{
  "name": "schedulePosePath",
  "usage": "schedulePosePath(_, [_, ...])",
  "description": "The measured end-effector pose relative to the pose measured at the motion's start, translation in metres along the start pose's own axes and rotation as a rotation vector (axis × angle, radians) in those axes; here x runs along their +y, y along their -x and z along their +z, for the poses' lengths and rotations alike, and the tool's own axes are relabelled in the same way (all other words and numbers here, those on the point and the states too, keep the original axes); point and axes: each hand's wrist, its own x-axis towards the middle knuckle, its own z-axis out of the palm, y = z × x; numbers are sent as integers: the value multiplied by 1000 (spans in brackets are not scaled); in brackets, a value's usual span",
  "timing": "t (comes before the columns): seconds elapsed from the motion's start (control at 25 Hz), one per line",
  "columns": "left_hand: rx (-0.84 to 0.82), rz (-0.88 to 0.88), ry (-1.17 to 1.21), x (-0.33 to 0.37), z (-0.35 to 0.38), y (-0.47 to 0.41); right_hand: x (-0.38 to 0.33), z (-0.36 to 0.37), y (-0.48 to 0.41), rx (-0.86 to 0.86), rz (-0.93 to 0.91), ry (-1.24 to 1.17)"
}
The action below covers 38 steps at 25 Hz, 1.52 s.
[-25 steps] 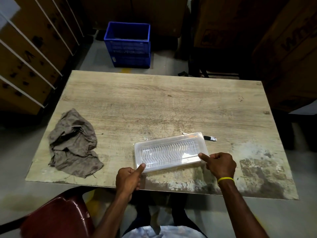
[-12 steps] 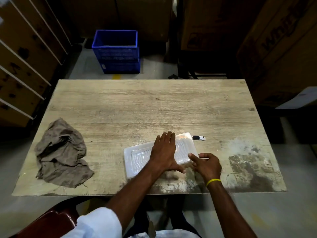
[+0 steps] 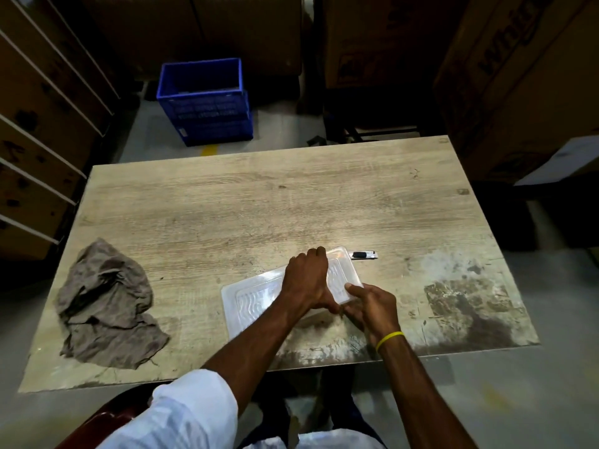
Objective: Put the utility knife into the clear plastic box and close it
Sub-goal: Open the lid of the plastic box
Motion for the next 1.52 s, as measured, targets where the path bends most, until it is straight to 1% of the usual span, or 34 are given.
schedulePosePath(0.08, [-25,-2,22,-2,-4,-1,-2,1,-2,14,35,-122])
schedulePosePath(0.16, [-46,12,48,-6,-7,-3,-2,1,-4,-12,78,-272])
schedulePosePath(0.2, [-67,20,68,-9,-9,-3,-2,0,-6,-24,89,-308])
schedulePosePath(0.36, [-192,37,209,-23,-34,-7,-4,2,-2,-11,60,-288])
schedulePosePath(0.48, [-326,2,434,-38,-54,-13,-7,6,-1,-6,58,-235])
schedulePosePath(0.6, [-381,8,647,-53,-58,-18,-7,11,-3,1,74,-188])
schedulePosePath(0.72, [-422,-4,807,-68,-59,-18,-4,11,-8,-26,72,-158])
schedulePosePath(0.84, [-406,-113,1039,-86,-60,-19,2,9,-7,-93,18,-149])
schedulePosePath(0.92, [-422,-208,1221,-102,-58,-16,9,9,-3,-87,-9,-78])
schedulePosePath(0.96, [-423,-257,1311,-109,-57,-13,14,10,1,-101,-4,-37])
schedulePosePath(1.04, [-372,-324,1441,-124,-57,-4,28,20,12,-184,46,31])
schedulePosePath(1.12, [-301,-373,1557,-134,-55,7,46,36,26,-260,97,151])
schedulePosePath(1.16, [-286,-392,1631,-137,-52,13,56,45,29,-268,88,228])
schedulePosePath(1.24, [-246,-430,1754,-144,-45,26,69,61,32,-214,-8,374])
schedulePosePath(1.32, [-190,-438,1866,-151,-38,39,65,71,32,-143,-117,494])
schedulePosePath(1.44, [-109,-450,2018,-172,-21,59,45,76,19,-132,-283,654])
schedulePosePath(1.52, [-73,-445,2157,-189,-4,72,32,78,8,-120,-339,707])
